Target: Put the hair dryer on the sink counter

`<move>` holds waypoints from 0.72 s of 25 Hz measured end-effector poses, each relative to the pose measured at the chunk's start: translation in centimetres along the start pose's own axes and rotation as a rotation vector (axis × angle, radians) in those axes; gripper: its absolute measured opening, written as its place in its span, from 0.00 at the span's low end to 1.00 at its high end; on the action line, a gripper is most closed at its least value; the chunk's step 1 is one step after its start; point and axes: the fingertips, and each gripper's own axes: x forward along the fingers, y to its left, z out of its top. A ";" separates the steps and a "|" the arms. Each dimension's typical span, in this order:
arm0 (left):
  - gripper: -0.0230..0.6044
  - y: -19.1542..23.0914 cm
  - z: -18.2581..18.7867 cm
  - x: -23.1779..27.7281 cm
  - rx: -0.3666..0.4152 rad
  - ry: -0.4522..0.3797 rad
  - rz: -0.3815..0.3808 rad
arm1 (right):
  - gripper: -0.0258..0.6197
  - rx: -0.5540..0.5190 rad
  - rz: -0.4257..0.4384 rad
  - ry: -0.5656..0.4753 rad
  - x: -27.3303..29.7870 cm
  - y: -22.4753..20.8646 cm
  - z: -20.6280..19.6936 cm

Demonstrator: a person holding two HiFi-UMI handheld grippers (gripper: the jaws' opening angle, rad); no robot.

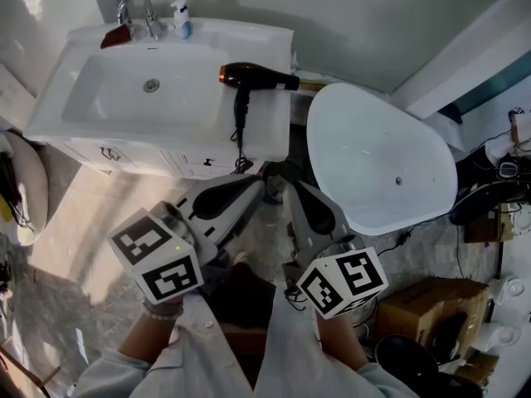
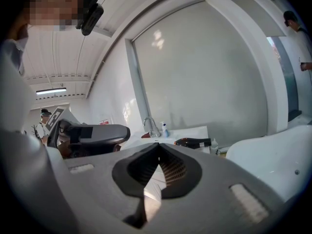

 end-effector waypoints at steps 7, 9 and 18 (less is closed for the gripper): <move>0.04 0.0 -0.2 0.0 0.000 0.006 0.000 | 0.04 -0.002 0.004 0.014 0.2 0.1 -0.4; 0.04 -0.1 -0.2 0.0 0.002 0.006 0.000 | 0.04 -0.001 0.007 0.017 0.2 0.1 -0.4; 0.04 0.0 -0.4 0.3 0.003 0.011 -0.001 | 0.04 0.009 0.009 0.024 0.3 -0.2 -0.6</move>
